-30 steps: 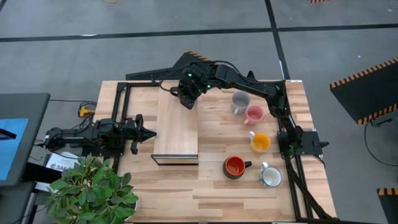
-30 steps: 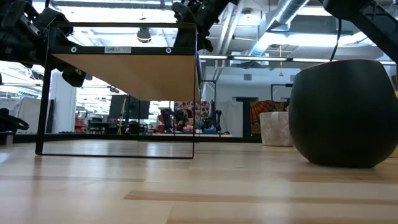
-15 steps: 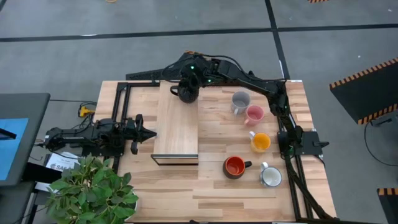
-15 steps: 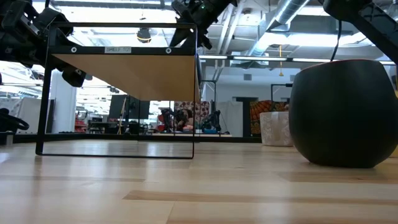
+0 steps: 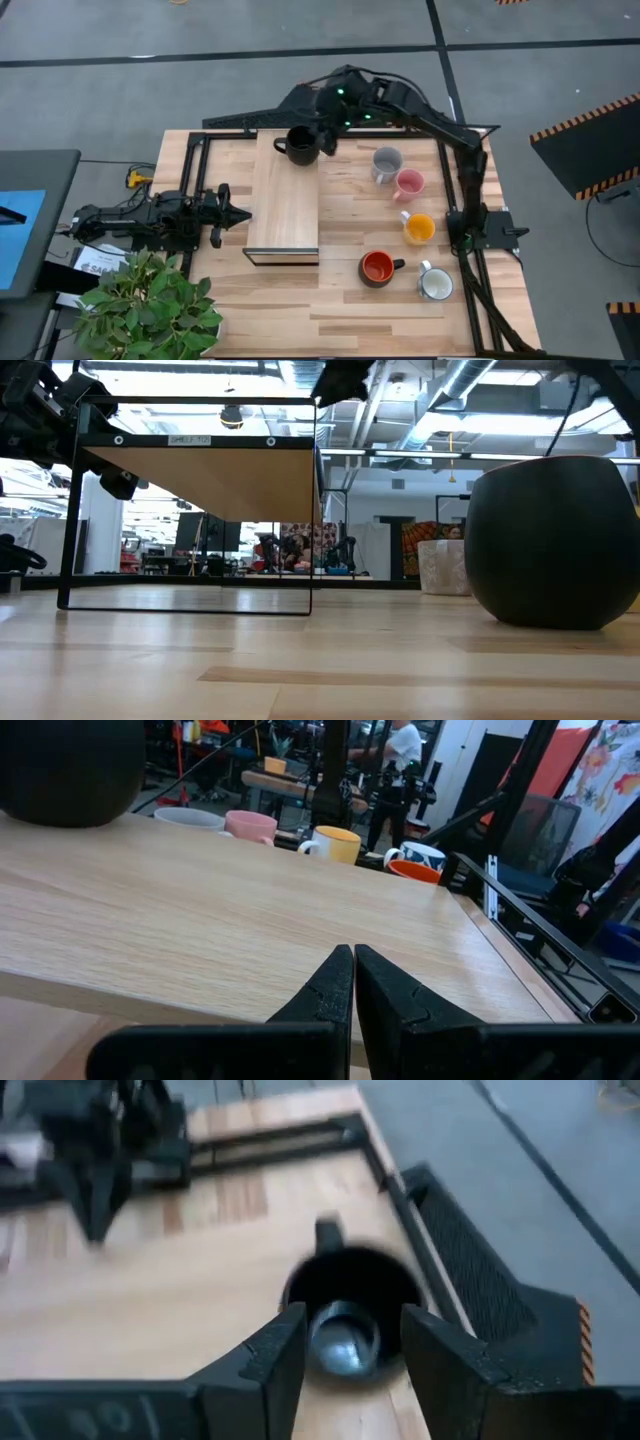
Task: Place coffee mugs
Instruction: Put the black mug on the shelf
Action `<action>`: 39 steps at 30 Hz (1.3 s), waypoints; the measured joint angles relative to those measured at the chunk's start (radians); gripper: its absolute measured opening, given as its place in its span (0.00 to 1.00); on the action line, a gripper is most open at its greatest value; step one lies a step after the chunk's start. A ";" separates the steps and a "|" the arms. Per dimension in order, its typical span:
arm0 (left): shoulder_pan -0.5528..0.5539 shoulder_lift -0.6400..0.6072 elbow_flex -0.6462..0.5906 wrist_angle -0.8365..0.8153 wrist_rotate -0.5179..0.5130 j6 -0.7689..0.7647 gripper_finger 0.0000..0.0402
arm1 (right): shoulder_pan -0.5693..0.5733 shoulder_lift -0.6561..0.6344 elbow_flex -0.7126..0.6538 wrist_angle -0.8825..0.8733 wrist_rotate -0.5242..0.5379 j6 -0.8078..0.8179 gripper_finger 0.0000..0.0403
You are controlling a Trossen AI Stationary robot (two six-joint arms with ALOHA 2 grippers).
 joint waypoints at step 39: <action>0.000 0.000 0.000 0.000 0.000 0.000 0.00 | 0.012 -0.319 -1.183 1.174 0.113 0.375 0.04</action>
